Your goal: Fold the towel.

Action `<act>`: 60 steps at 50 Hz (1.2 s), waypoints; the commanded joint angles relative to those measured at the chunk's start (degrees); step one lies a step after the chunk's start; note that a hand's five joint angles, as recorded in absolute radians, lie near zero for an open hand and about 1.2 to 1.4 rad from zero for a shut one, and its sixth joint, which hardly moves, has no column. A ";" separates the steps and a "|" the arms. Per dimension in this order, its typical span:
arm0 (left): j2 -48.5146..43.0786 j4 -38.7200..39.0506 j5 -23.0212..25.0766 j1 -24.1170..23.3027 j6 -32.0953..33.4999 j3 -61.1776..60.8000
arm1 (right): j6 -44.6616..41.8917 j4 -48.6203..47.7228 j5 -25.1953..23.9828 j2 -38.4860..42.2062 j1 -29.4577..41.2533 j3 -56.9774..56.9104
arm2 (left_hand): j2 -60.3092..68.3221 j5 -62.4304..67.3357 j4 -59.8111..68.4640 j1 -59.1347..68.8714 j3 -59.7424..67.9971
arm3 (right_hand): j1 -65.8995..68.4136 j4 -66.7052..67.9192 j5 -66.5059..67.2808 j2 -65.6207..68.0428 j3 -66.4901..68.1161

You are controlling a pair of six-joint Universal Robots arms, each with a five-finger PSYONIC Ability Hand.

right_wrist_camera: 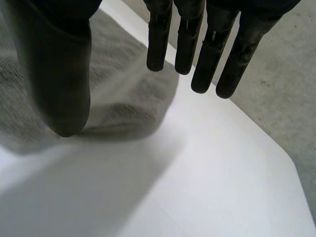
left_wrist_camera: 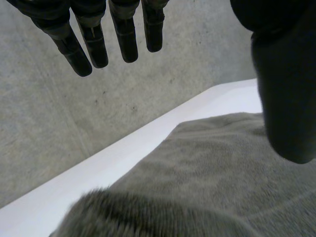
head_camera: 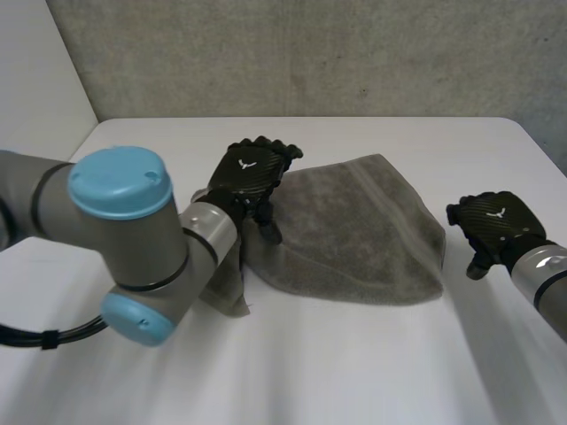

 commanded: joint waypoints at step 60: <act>0.77 3.12 -2.89 11.31 7.39 -13.50 | -5.09 1.73 -9.01 16.44 1.50 -10.09 | 38.52 30.14 38.40 38.07 39.17 | 51.37 51.30 52.66 50.87 51.08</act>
